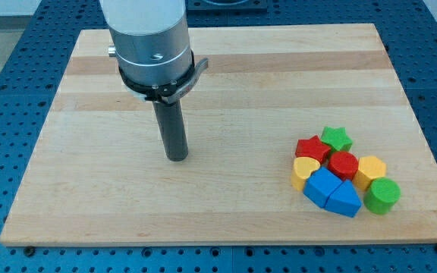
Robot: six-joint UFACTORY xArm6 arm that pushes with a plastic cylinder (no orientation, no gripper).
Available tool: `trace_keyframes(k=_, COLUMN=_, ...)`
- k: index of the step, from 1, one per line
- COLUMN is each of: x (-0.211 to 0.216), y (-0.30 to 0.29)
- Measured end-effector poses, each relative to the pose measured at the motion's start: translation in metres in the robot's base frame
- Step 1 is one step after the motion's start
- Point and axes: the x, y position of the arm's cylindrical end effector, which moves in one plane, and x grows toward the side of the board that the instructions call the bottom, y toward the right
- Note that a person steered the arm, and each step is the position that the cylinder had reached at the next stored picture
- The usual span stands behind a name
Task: Separate the yellow hexagon and the red circle from the group of blocks
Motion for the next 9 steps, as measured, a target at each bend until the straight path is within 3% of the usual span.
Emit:
trace_keyframes(k=1, x=-0.005, y=0.001)
trace_keyframes(k=2, x=-0.043, y=0.038)
trace_keyframes(k=4, x=-0.088, y=0.178)
trace_keyframes(k=5, x=-0.088, y=0.271)
trace_keyframes(k=6, x=-0.088, y=0.317)
trace_keyframes(k=7, x=-0.084, y=0.318)
trace_keyframes(k=8, x=-0.041, y=0.346)
trace_keyframes(k=9, x=-0.026, y=0.356)
